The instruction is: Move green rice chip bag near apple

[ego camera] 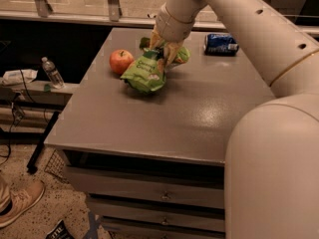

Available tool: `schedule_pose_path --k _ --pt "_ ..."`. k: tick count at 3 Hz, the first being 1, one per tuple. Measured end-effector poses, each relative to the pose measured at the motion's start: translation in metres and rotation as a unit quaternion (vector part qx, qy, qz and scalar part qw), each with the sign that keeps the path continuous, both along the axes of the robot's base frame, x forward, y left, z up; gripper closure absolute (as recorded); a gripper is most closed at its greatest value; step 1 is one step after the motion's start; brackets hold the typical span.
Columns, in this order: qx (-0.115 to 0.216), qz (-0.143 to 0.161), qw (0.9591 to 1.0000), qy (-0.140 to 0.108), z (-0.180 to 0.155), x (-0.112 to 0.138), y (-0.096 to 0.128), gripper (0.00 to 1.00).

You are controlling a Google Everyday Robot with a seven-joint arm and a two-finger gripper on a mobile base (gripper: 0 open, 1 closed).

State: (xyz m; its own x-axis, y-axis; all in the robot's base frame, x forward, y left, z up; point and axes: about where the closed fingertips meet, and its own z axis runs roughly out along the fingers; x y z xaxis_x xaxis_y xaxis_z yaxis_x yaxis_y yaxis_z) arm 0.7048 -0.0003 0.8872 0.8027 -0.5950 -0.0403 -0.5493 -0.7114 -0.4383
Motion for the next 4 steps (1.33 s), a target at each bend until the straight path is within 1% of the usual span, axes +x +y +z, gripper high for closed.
schedule_pose_path --k 1,2,3,4 --pt "0.000 -0.007 0.9999 0.008 -0.0053 0.0051 -0.0013 0.85" --pt "0.000 -0.005 0.9999 0.009 -0.0082 0.0061 0.0008 0.60" --pt "0.001 -0.005 0.9999 0.010 -0.0108 0.0069 0.0025 0.38" --pt "0.001 -0.004 0.9999 0.011 -0.0140 0.0078 0.0046 0.13"
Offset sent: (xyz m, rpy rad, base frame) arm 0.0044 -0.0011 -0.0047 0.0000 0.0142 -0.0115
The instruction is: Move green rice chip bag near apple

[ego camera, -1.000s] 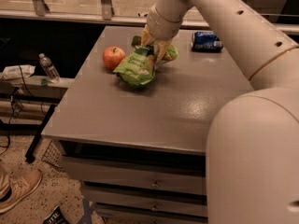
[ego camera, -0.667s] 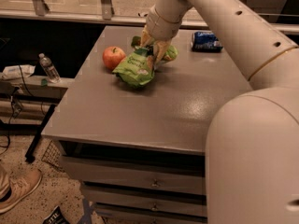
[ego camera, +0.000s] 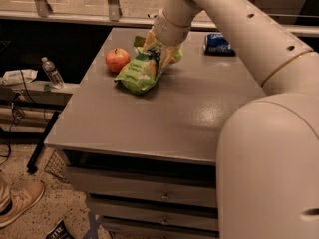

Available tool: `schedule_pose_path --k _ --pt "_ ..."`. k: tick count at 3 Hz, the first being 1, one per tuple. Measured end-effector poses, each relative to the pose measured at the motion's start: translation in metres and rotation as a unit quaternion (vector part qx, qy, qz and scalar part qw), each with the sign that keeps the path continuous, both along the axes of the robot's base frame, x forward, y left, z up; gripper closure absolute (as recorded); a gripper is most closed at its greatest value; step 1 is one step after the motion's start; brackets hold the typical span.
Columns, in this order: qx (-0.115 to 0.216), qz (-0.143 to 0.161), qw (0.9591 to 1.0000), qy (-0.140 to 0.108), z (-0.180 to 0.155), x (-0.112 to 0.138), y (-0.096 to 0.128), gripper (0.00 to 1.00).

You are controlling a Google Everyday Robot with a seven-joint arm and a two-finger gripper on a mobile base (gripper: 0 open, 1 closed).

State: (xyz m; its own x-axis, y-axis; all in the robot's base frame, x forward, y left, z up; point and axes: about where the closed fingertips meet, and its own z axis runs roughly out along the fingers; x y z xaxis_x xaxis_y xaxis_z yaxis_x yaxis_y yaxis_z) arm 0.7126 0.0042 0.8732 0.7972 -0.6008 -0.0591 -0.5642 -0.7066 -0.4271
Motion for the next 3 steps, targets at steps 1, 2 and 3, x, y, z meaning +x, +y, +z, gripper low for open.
schedule_pose_path --k 1,2,3 --pt "0.000 0.001 1.0000 0.001 -0.0028 0.0008 0.0018 0.00" --pt "0.000 0.001 1.0000 0.001 -0.0029 0.0008 0.0018 0.00" --pt "-0.006 -0.006 1.0000 -0.003 -0.0011 0.0014 0.0012 0.00"
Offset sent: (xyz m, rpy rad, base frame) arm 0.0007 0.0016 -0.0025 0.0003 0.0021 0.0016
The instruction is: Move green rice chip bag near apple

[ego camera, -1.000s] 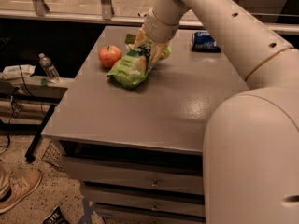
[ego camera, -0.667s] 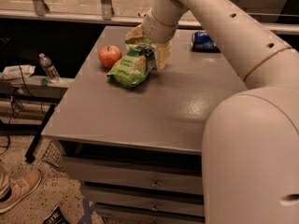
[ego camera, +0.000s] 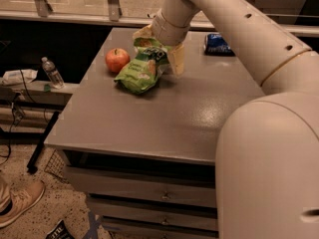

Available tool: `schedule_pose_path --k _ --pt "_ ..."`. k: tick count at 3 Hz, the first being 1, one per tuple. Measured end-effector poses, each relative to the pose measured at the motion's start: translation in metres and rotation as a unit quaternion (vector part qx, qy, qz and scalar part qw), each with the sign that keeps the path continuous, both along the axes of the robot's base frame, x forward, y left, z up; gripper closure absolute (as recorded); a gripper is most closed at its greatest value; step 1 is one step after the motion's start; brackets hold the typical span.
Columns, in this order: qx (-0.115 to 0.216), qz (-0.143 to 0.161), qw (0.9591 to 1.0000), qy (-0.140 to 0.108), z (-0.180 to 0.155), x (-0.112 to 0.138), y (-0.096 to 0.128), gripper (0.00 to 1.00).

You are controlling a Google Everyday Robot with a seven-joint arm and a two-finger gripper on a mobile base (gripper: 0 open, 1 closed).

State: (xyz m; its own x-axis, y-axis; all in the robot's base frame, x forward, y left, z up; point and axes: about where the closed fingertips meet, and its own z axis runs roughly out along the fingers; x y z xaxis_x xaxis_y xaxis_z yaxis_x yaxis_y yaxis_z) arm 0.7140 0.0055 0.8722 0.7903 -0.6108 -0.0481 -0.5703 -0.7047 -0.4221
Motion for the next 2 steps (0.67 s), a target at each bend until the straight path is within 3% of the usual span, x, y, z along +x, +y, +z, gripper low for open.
schedule_pose_path --k 1,2 --pt "-0.016 -0.054 0.9984 -0.007 0.008 0.001 -0.033 0.00" --pt "-0.037 -0.147 0.9881 -0.024 0.023 -0.002 -0.092 0.00"
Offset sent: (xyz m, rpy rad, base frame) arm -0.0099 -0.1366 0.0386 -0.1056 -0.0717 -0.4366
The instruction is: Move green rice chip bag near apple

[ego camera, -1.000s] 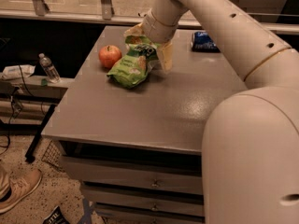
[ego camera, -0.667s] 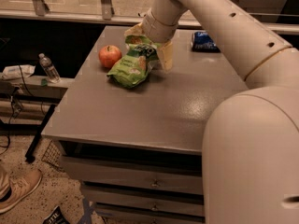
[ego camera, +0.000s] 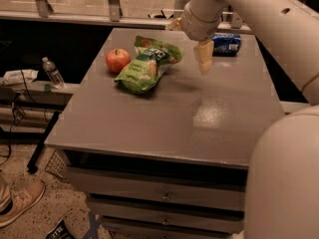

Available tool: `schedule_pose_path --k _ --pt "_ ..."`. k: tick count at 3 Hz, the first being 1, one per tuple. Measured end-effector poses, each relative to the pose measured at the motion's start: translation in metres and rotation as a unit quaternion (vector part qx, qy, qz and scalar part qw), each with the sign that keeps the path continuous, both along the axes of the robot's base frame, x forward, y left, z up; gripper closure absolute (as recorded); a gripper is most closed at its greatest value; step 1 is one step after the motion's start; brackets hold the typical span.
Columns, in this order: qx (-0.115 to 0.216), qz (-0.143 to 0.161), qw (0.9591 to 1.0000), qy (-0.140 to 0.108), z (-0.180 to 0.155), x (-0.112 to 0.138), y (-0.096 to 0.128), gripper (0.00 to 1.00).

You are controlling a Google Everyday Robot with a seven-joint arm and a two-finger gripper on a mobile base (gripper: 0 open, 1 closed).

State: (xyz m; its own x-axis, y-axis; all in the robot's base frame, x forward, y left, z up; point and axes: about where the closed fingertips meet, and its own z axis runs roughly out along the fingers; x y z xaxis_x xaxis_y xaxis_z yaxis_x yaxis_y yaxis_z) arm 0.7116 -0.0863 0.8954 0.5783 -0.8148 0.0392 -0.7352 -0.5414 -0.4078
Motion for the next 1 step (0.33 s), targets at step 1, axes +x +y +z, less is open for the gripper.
schedule_pose_path --k 1 --pt "-0.013 -0.067 0.9975 -0.018 0.0141 -0.0093 -0.0411 0.00"
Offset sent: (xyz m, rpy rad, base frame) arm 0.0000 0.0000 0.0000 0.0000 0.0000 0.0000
